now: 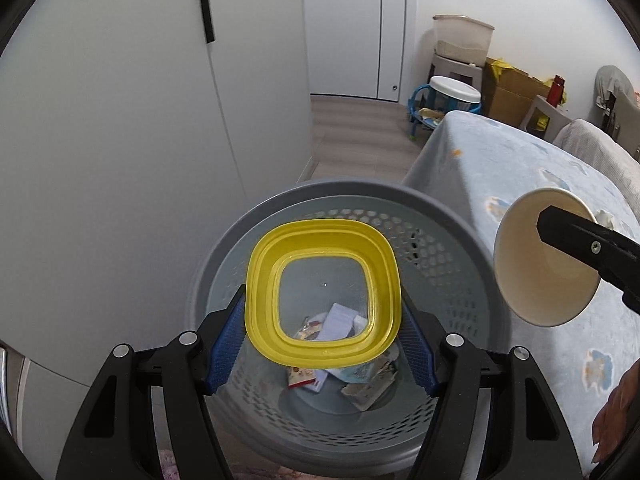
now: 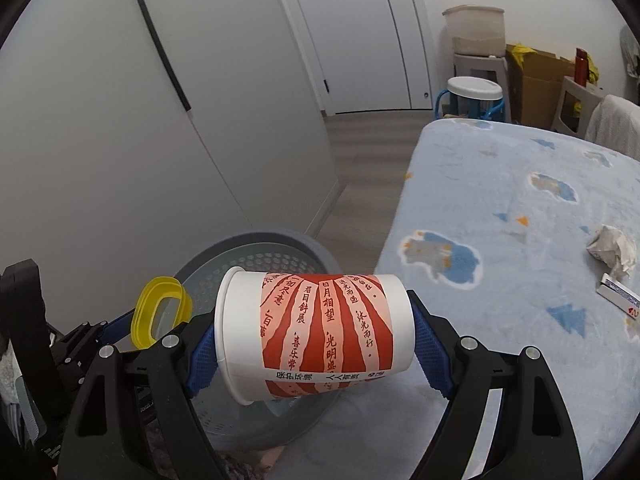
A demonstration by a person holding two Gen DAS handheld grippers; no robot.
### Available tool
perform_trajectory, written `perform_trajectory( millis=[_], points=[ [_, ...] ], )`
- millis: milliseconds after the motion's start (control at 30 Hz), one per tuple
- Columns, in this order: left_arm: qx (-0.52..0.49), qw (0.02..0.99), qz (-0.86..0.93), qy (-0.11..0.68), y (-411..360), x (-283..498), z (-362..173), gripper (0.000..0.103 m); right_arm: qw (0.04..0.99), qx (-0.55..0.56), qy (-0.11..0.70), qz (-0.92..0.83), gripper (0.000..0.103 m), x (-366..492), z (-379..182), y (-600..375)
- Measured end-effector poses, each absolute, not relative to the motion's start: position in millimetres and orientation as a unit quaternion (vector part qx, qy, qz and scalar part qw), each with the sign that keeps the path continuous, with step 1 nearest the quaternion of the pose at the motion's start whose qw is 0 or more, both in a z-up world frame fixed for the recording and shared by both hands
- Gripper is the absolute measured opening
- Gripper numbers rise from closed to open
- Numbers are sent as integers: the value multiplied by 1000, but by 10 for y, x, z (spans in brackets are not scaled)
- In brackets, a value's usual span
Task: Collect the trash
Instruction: 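Carry lid and cup over the wastebasket and open both grippers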
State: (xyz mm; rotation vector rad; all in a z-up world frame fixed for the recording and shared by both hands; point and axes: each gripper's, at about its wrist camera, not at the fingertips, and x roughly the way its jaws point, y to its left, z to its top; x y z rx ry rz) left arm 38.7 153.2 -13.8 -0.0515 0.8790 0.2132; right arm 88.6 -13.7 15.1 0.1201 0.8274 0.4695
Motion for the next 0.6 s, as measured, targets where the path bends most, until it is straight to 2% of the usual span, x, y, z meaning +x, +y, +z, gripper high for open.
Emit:
perform_trajectory(
  millis=[600],
  points=[
    [-36, 895, 123, 426, 1852, 359, -180, 69, 869, 45, 422, 255, 80, 1031, -47, 229]
  ],
)
